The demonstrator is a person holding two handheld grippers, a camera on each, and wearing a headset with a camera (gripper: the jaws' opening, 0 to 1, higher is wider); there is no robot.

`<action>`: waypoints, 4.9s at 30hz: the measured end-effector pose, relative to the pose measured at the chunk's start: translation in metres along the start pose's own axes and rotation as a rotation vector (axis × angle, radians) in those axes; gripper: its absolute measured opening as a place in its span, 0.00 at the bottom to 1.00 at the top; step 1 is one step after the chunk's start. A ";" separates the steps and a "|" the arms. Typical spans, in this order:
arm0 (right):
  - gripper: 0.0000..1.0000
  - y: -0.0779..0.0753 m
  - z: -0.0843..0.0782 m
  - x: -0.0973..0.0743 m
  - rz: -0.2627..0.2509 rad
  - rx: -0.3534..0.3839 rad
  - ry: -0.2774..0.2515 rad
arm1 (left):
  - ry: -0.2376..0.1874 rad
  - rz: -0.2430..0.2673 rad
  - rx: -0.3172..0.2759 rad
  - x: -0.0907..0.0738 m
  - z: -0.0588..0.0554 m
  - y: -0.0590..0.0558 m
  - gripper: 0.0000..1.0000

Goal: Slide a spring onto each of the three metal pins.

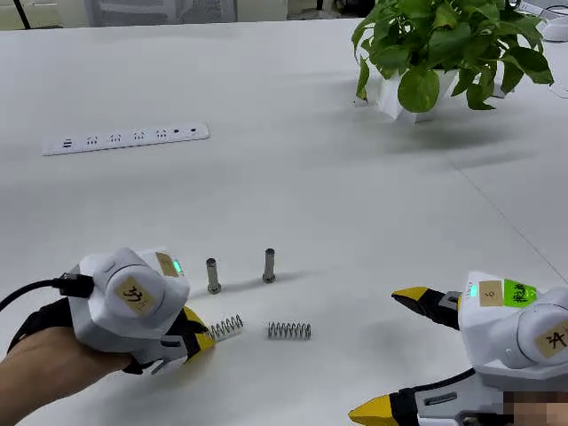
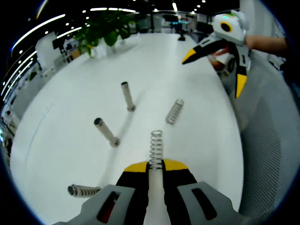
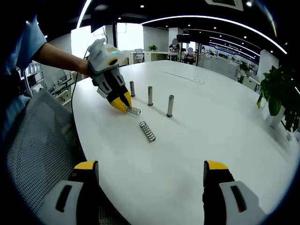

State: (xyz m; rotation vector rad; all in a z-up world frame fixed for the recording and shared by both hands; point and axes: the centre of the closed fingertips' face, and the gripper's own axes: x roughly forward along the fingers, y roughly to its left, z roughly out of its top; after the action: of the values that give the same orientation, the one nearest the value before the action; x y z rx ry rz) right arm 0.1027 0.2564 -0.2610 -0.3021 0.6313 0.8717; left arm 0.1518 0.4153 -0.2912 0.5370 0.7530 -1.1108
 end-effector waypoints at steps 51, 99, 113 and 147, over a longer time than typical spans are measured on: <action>0.29 0.069 0.097 -0.003 0.509 -0.104 0.004 | -0.426 -0.066 -0.087 -0.045 0.073 -0.083 0.10; 0.12 0.077 0.099 -0.002 0.549 -0.196 0.085 | -0.407 -0.110 -0.027 -0.048 0.073 -0.090 0.10; 0.12 0.079 0.102 -0.002 0.512 -0.334 0.135 | -0.368 -0.115 -0.055 -0.038 0.073 -0.094 0.10; 0.22 0.086 0.109 -0.012 0.598 -0.384 0.190 | -0.432 -0.161 -0.076 -0.043 0.084 -0.108 0.09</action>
State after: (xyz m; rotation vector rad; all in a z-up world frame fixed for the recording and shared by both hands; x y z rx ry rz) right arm 0.0717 0.3552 -0.1683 -0.5609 0.7430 1.5586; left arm 0.0631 0.3413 -0.2062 0.1612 0.4624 -1.2876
